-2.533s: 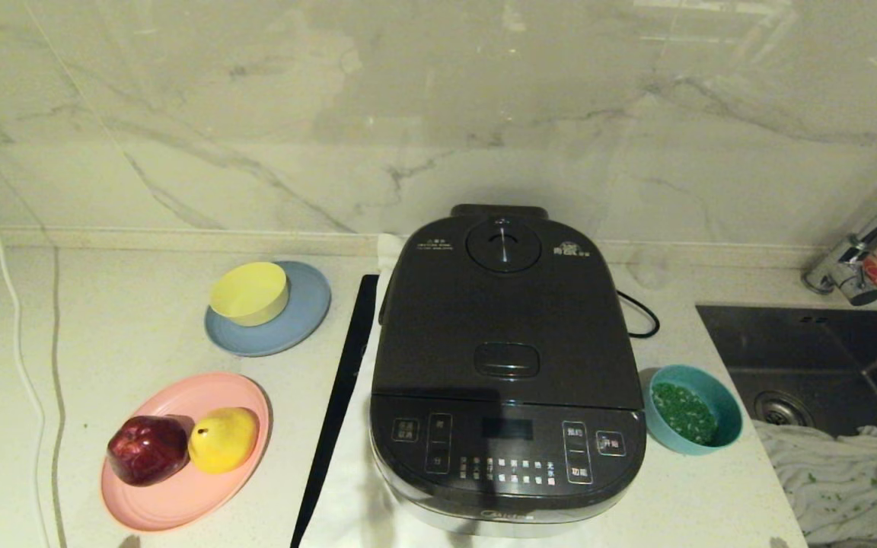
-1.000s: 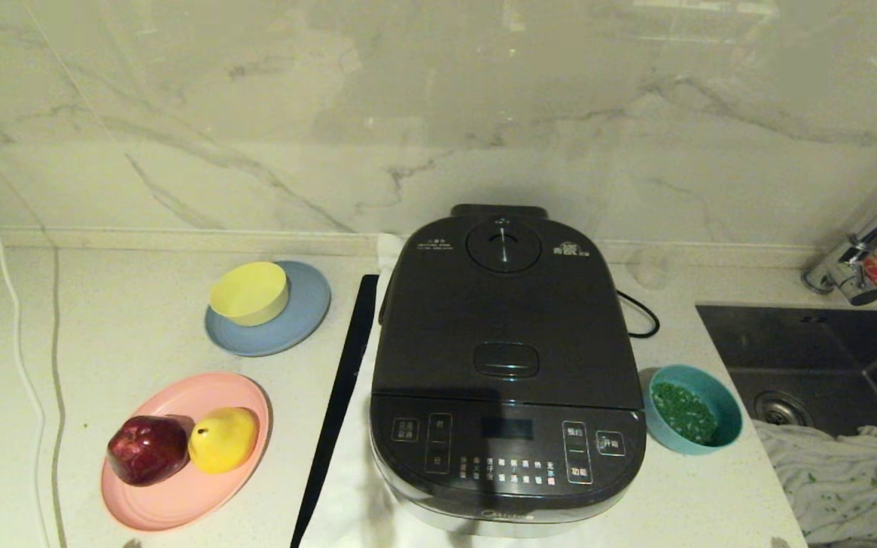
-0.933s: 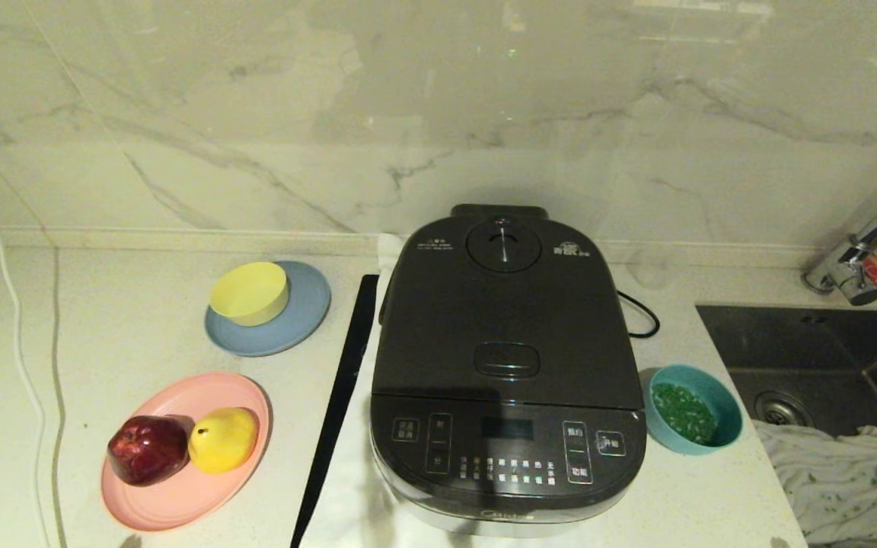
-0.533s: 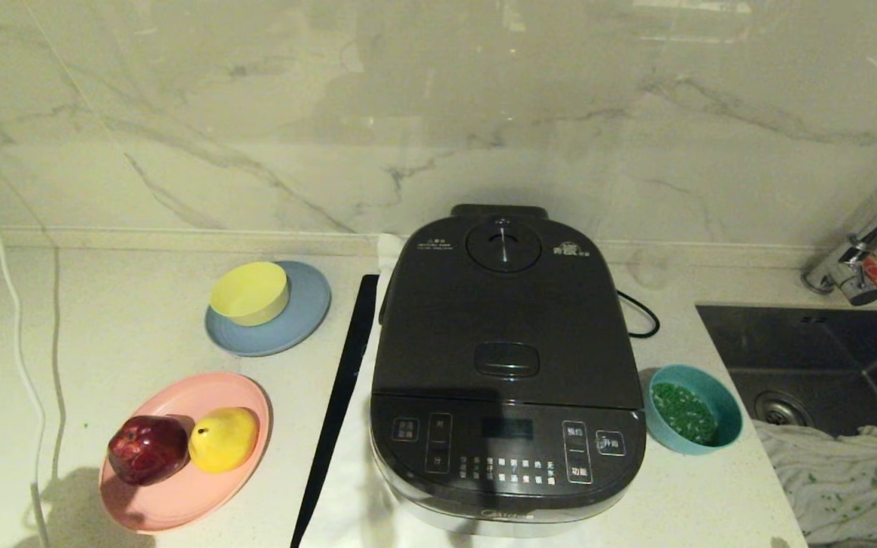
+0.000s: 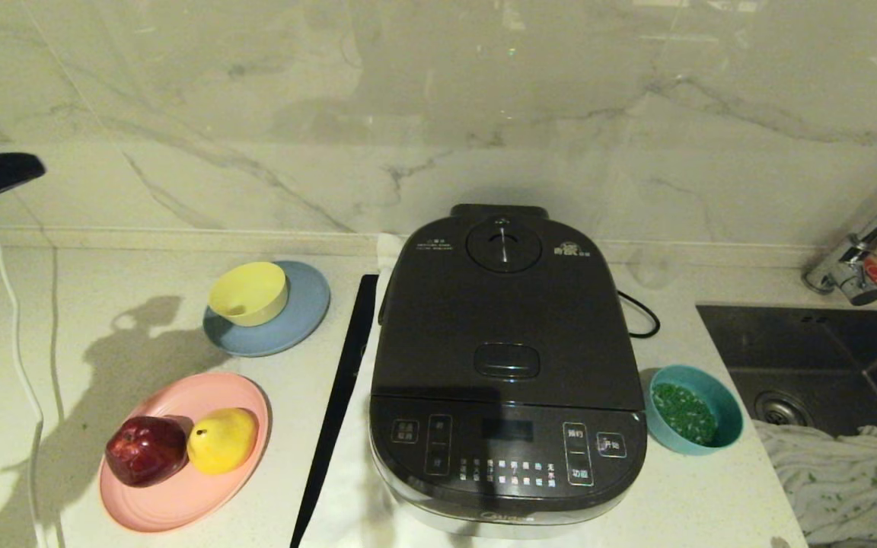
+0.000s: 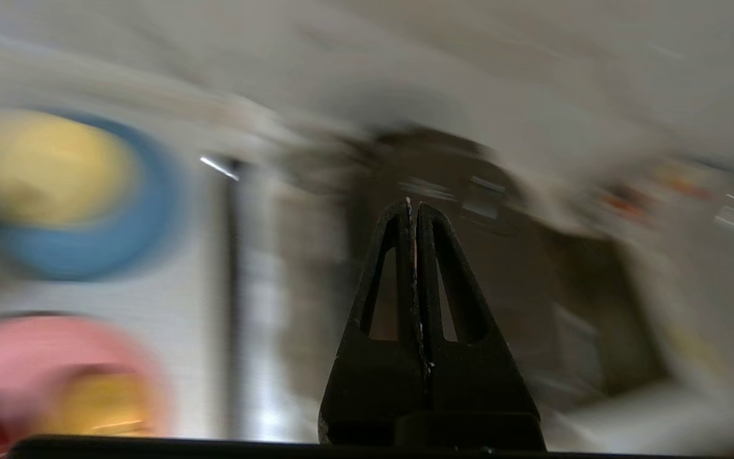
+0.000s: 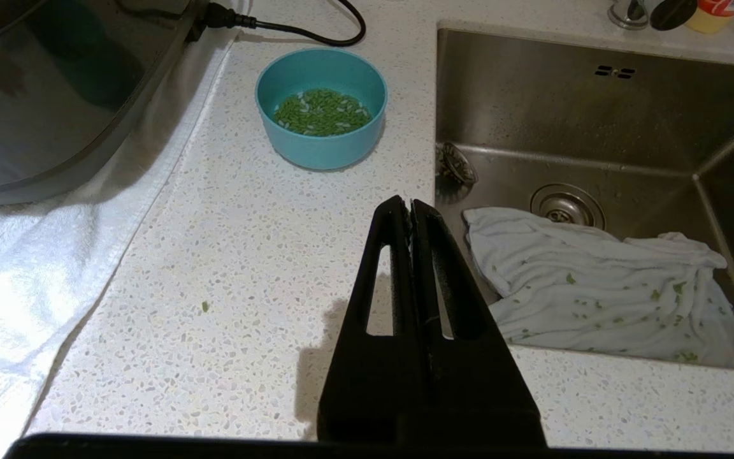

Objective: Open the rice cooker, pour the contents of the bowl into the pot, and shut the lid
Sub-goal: Open the rice cooker

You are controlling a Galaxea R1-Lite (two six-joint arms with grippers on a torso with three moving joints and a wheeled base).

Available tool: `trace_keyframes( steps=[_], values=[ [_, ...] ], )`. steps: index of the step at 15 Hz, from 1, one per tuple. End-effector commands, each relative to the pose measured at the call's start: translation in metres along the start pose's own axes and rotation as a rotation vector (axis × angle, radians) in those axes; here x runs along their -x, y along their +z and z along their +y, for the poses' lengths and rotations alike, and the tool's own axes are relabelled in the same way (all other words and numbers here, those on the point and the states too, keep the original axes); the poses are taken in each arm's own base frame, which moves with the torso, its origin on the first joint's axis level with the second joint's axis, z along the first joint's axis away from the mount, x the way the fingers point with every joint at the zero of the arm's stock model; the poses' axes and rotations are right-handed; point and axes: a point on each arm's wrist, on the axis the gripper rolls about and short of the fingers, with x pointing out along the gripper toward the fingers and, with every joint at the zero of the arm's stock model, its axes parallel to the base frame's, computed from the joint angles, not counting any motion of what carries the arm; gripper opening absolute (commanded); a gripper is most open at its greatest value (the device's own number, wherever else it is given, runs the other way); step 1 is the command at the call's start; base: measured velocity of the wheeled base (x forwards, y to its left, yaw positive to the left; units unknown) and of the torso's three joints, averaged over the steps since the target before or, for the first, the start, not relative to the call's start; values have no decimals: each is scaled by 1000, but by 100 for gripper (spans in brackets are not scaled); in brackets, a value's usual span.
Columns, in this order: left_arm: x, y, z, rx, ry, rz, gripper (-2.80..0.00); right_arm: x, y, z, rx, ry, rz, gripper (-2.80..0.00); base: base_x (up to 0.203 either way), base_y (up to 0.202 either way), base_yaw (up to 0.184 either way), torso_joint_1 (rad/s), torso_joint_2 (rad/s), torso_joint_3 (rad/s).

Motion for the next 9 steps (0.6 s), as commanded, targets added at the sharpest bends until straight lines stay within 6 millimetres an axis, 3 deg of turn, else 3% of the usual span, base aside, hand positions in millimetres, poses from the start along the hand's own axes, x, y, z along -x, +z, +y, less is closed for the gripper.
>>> trace_keyframes(
  steps=[1,6,9],
  values=[
    [-48,4,-9,81,-118,158,-280,0,0,0,0,0,2,-280,0,0,0,0,0,0],
    [-84,-32,-45,115,-244,398,-280,0,0,0,0,0,2,-280,0,0,0,0,0,0],
    [-88,-54,-66,87,-279,472,-280,0,0,0,0,0,2,-280,0,0,0,0,0,0]
  ],
)
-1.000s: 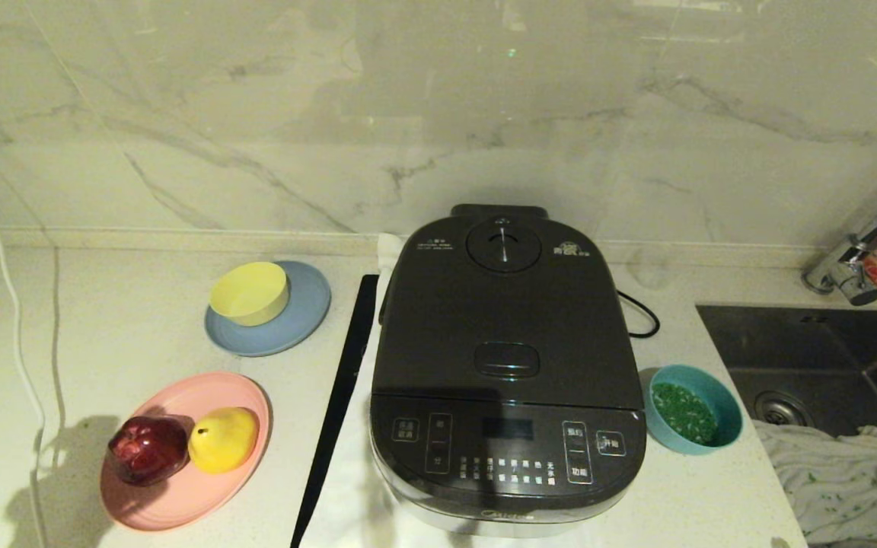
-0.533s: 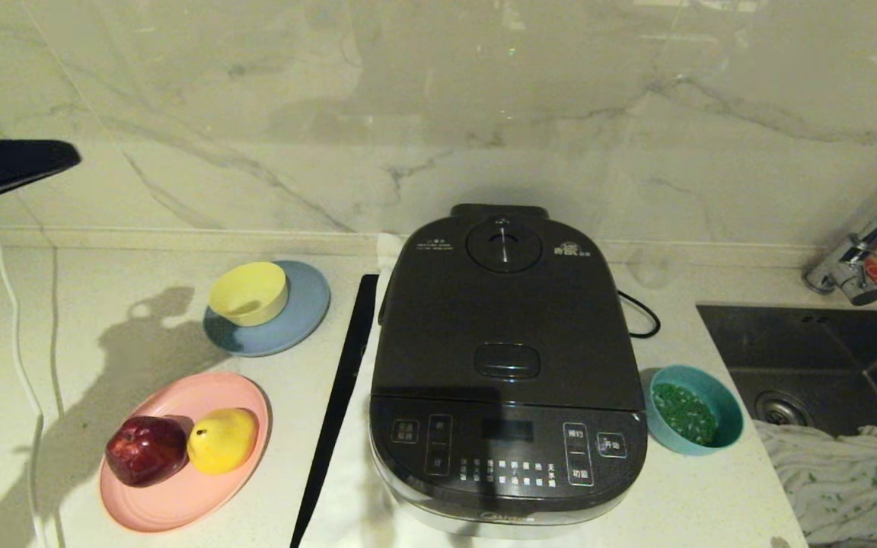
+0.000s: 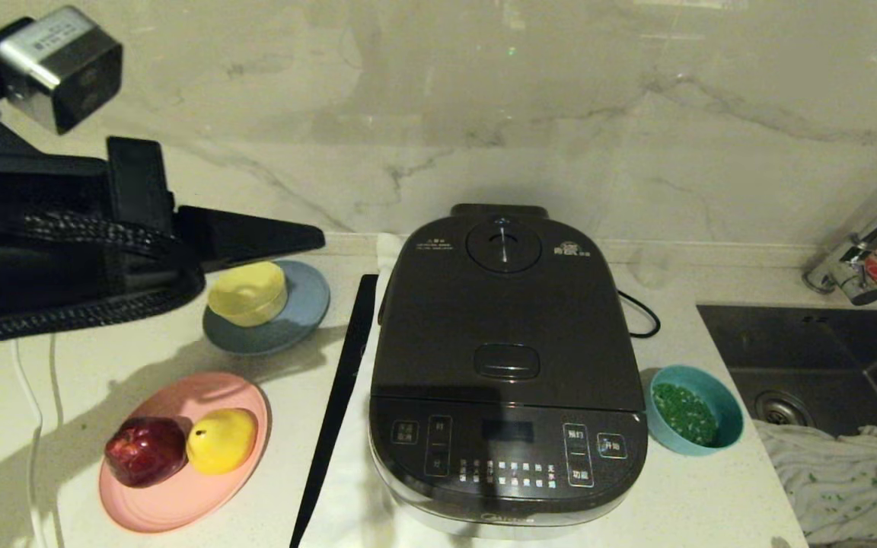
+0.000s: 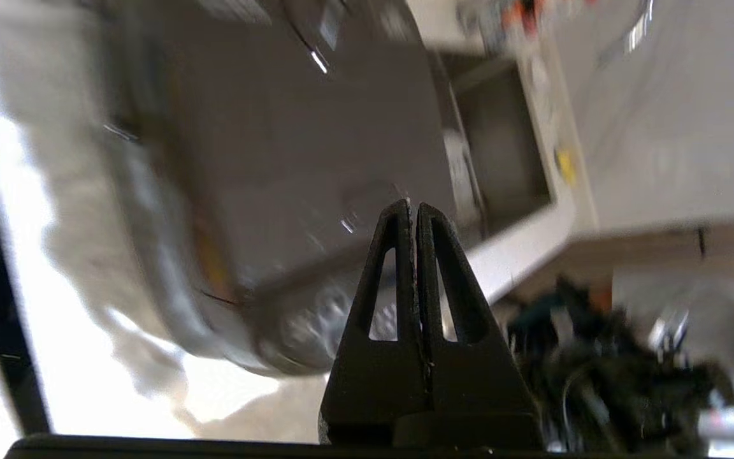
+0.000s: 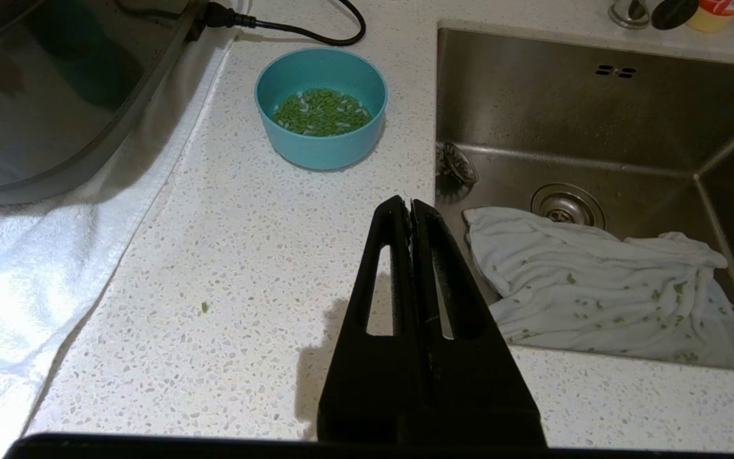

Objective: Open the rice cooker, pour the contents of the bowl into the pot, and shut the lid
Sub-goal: Open the rice cooker

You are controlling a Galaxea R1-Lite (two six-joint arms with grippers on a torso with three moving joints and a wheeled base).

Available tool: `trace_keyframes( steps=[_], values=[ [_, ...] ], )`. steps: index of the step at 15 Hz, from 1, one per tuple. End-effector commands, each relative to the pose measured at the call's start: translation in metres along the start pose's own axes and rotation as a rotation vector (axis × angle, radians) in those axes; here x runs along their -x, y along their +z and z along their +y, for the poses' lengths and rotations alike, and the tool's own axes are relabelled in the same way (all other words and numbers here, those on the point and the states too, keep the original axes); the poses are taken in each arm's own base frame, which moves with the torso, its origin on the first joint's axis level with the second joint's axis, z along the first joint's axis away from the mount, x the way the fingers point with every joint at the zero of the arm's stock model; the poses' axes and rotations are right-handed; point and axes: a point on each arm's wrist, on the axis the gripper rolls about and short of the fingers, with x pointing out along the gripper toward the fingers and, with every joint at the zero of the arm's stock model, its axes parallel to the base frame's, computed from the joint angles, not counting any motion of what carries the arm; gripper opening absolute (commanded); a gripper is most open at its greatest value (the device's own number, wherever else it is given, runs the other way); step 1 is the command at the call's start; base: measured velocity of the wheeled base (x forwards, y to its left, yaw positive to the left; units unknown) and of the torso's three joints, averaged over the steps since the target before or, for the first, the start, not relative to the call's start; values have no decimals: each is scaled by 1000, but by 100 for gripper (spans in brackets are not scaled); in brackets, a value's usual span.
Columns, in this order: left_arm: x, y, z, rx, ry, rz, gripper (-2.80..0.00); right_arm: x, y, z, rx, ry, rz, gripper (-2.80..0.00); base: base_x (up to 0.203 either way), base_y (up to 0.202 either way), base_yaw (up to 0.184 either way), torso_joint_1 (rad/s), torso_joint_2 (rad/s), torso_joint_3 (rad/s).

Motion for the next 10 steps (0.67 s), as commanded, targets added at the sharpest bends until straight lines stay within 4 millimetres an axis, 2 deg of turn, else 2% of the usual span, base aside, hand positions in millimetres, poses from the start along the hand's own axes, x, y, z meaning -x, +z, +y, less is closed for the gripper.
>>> trace_keyframes(
  steps=[1,4,10],
  values=[
    [-20,-19,-10,-14,-22,90,-280,0,0,0,1,0,2,-280,0,0,0,0,0,0],
    [-43,-40,-13,-36,25,164,-280,0,0,0,2,0,2,-280,0,0,0,0,0,0],
    [-48,-52,-19,-53,6,212,-280,0,0,0,1,0,2,-280,0,0,0,0,0,0]
  ],
)
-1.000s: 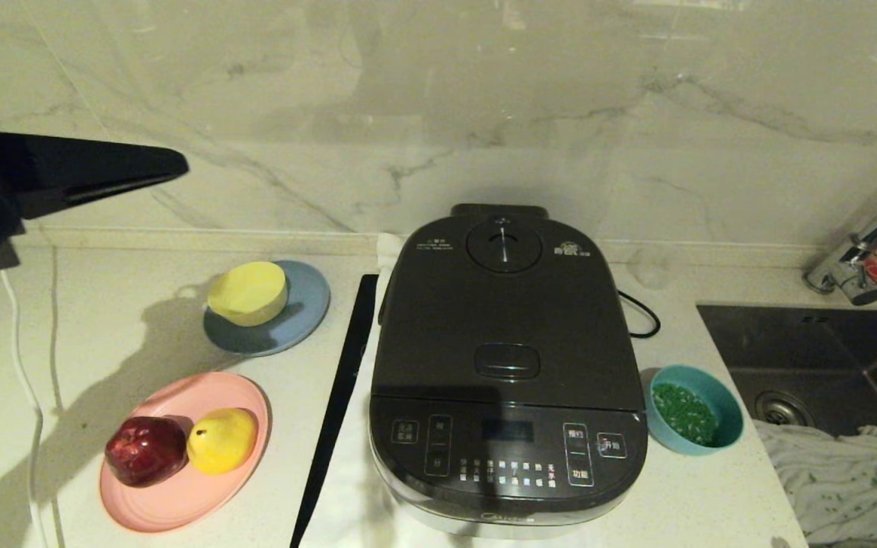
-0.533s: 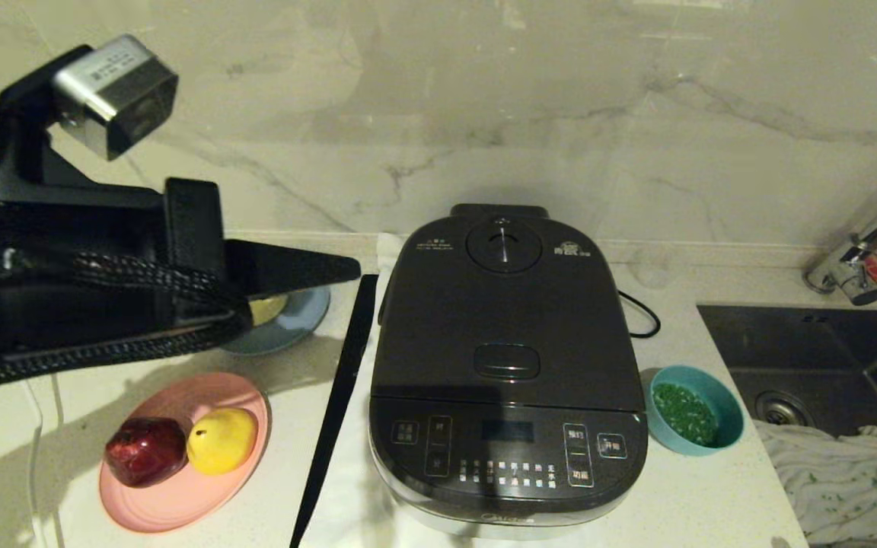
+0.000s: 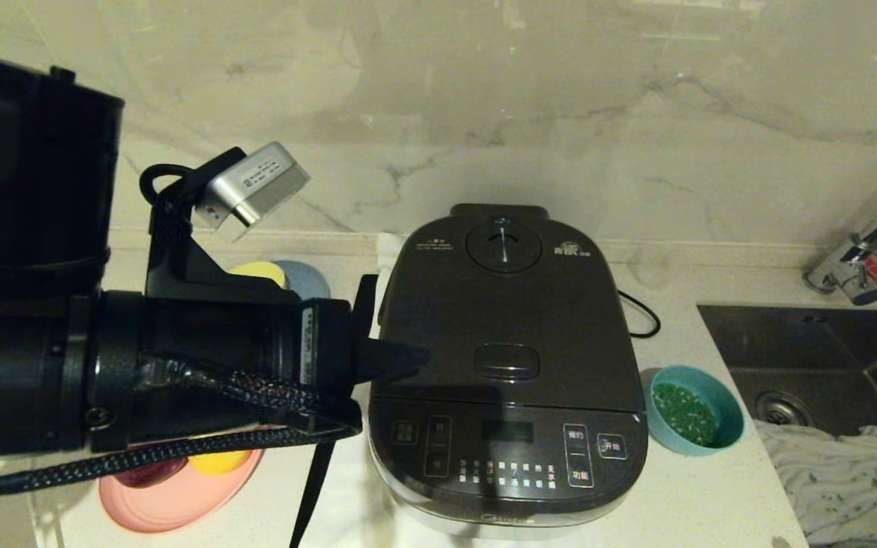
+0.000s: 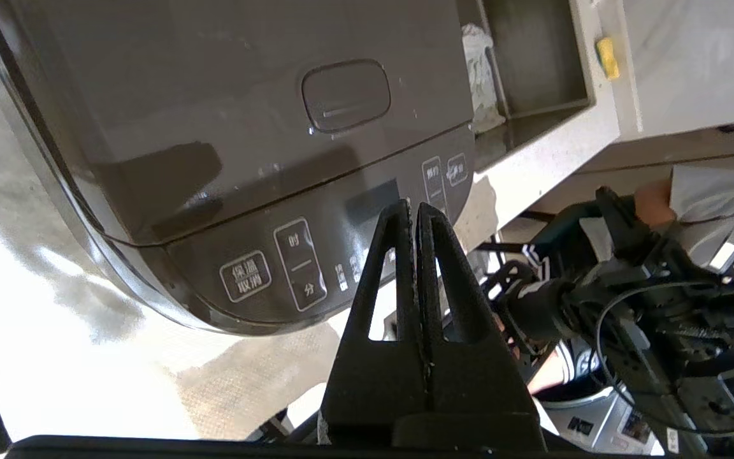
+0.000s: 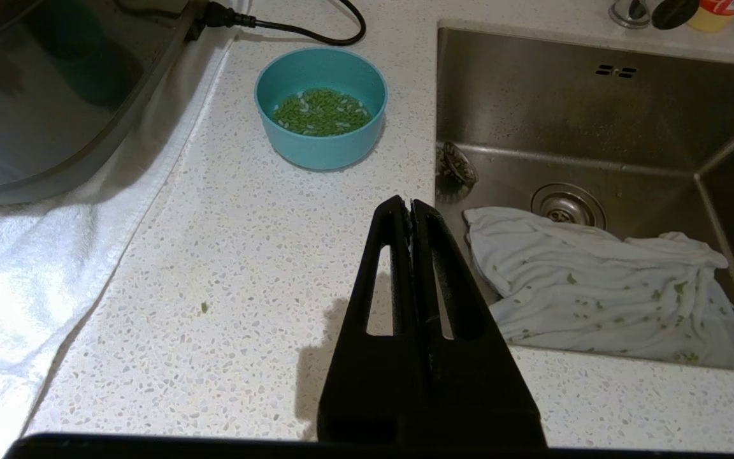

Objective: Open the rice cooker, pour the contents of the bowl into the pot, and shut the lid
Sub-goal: Open the rice cooker

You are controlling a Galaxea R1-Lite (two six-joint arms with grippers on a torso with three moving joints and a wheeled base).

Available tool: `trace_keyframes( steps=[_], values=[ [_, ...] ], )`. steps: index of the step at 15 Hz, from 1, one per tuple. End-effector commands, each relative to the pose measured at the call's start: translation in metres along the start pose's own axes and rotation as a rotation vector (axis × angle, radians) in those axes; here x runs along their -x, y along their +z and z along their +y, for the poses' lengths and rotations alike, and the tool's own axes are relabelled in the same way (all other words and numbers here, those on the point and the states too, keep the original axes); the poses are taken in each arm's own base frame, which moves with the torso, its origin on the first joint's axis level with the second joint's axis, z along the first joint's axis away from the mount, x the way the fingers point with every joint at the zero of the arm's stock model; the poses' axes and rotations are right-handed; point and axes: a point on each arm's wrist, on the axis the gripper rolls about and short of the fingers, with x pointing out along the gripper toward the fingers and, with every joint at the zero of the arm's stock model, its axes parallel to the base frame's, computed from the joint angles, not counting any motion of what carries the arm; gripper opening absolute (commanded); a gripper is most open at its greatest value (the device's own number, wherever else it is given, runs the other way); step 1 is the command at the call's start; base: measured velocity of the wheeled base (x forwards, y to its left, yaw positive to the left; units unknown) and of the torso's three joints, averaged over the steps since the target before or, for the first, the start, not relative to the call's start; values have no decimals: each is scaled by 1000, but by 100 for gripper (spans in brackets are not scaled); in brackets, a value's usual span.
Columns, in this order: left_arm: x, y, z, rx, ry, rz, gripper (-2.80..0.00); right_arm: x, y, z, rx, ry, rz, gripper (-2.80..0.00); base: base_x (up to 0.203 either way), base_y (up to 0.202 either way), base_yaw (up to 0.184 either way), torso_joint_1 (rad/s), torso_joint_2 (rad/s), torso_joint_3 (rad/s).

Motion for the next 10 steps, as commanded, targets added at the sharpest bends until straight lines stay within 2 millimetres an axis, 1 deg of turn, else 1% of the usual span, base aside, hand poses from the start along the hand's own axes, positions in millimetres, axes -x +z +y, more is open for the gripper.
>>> trace_keyframes(
  steps=[1,4,8,10],
  values=[
    [-4,-6,1,4,1,28,-280,0,0,0,0,0,2,-280,0,0,0,0,0,0],
    [-21,-13,5,12,35,58,-280,0,0,0,0,0,2,-280,0,0,0,0,0,0],
    [-42,-22,-2,-10,43,78,-280,0,0,0,1,0,2,-280,0,0,0,0,0,0],
    [-53,-26,-2,-10,63,101,-280,0,0,0,0,0,2,-280,0,0,0,0,0,0]
  ],
)
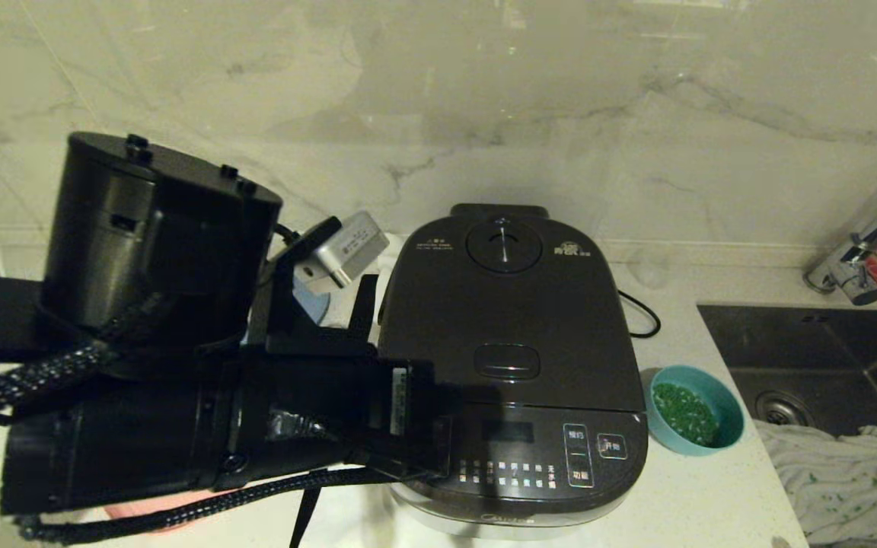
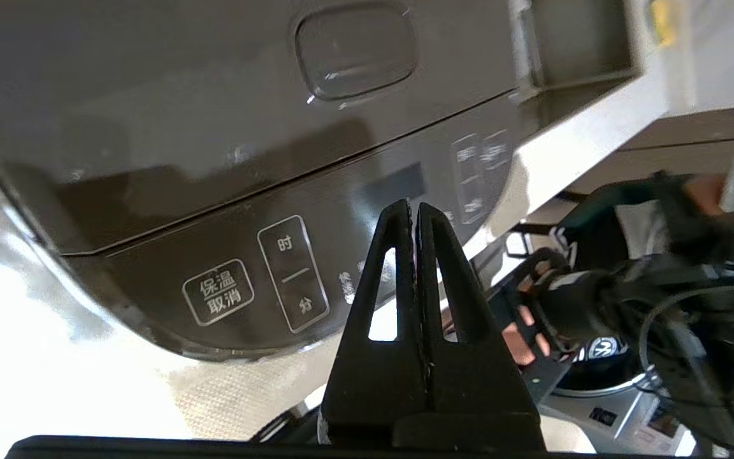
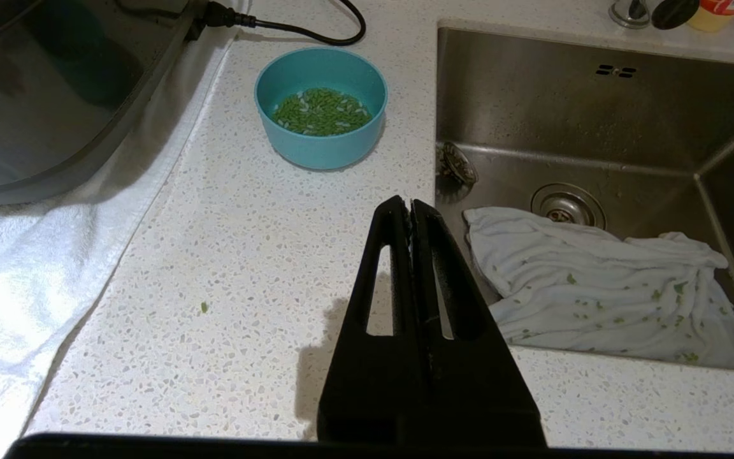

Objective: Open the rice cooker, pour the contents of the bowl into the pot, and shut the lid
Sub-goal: Open the rice cooker

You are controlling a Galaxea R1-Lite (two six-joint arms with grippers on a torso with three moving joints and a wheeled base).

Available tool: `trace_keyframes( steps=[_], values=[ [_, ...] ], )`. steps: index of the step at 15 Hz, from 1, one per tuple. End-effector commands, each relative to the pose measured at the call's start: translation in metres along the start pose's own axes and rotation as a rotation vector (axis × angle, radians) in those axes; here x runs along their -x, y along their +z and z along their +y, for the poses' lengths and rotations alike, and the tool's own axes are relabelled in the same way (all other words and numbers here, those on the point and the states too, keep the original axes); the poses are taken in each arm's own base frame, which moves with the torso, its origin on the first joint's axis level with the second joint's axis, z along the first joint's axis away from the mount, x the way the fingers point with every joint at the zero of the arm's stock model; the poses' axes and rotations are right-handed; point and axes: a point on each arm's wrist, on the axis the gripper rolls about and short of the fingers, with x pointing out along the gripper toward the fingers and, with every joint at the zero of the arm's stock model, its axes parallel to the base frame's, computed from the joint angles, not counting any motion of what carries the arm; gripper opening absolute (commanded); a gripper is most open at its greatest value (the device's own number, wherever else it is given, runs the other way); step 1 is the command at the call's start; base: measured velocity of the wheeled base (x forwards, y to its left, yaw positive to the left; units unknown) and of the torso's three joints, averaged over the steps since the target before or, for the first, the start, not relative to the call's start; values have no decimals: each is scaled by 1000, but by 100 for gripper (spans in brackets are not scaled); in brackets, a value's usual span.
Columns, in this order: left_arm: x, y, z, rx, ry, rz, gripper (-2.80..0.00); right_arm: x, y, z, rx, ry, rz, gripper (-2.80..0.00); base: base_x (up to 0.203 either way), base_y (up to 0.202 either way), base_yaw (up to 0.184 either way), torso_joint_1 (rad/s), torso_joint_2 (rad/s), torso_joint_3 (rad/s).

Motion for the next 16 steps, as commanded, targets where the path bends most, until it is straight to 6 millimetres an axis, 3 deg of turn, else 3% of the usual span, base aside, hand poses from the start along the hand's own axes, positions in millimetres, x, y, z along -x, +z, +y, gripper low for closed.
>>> trace_keyframes(
  steps=[1,5,16],
  values=[
    [-17,-6,1,2,23,39,-280,0,0,0,0,1,2,-280,0,0,0,0,0,0],
    [-33,-12,7,2,55,-21,-280,0,0,0,2,1,2,-280,0,0,0,0,0,0],
    [-47,-7,5,3,26,-81,-280,0,0,0,0,1,2,-280,0,0,0,0,0,0]
  ],
)
